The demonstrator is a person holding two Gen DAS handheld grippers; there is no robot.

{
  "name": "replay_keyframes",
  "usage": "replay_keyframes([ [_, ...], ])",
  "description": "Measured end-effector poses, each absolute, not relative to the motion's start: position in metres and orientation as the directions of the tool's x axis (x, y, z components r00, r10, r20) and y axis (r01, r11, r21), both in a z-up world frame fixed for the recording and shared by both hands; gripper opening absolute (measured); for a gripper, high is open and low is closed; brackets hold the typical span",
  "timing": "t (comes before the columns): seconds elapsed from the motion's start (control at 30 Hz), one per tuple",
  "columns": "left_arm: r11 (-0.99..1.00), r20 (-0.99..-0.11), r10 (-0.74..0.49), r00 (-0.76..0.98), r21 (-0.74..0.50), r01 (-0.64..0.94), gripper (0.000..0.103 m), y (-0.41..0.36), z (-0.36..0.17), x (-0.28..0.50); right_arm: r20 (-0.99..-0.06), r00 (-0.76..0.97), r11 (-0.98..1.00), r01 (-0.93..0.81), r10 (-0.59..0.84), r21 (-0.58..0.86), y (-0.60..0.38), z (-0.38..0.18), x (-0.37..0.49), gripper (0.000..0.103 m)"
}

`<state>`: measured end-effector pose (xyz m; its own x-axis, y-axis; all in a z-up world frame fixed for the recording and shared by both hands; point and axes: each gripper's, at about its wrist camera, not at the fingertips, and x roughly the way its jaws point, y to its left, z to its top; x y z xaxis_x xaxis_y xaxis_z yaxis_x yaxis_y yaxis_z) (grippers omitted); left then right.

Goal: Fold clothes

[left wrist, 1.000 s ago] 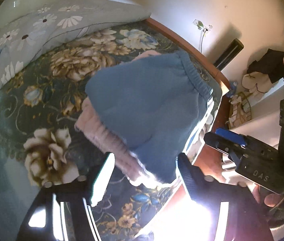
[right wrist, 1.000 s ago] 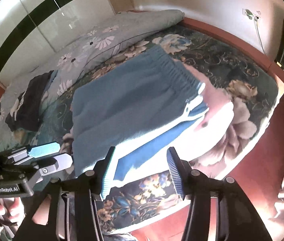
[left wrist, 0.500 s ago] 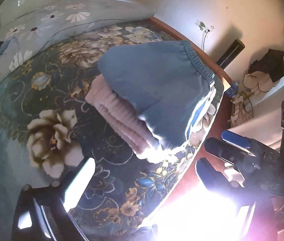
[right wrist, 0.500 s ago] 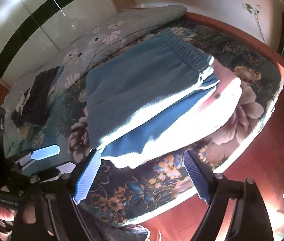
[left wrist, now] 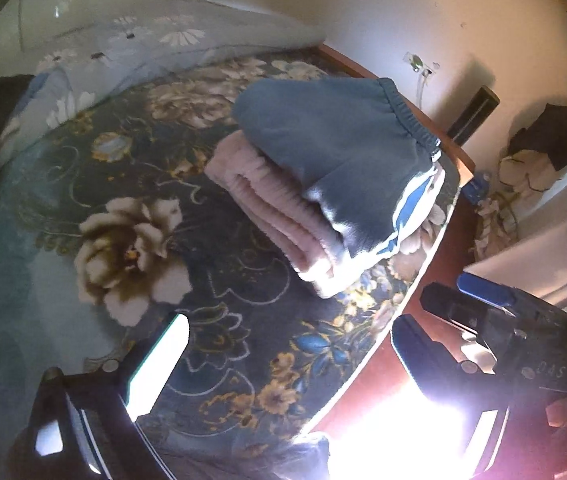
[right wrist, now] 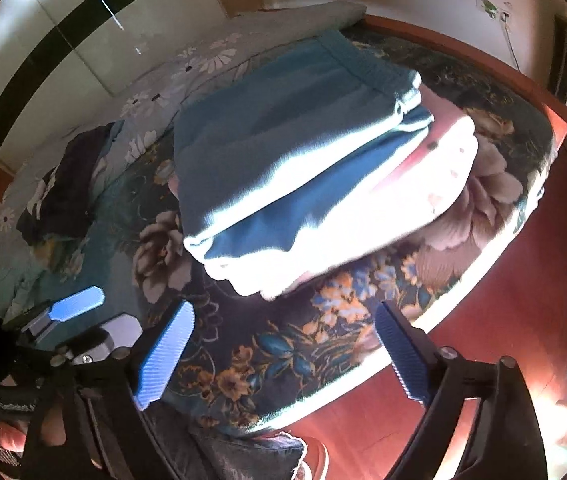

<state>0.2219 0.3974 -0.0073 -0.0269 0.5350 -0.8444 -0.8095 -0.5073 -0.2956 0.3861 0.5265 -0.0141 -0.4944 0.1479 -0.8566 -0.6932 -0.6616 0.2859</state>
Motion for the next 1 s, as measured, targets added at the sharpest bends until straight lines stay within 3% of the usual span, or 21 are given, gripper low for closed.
replay_keyframes([
  [0.23, -0.559, -0.846, 0.528, -0.078, -0.277, -0.782, 0.103, 0.381, -0.021, 0.23, -0.87, -0.469, -0.643, -0.715, 0.152, 0.273, 0.515, -0.027, 0.395, 0.099],
  [0.63, -0.579, -0.881, 0.438, -0.178, -0.124, -0.806, 0.103, 0.369, -0.036, 0.252, -0.871, -0.474, -0.638, -0.713, 0.132, 0.291, 0.499, -0.038, 0.407, 0.099],
  [1.0, -0.617, -0.862, 0.473, -0.182, -0.177, -0.767, 0.103, 0.349, -0.034, 0.246, -0.87, -0.463, -0.655, -0.713, 0.171, 0.251, 0.485, -0.031, 0.406, 0.1],
])
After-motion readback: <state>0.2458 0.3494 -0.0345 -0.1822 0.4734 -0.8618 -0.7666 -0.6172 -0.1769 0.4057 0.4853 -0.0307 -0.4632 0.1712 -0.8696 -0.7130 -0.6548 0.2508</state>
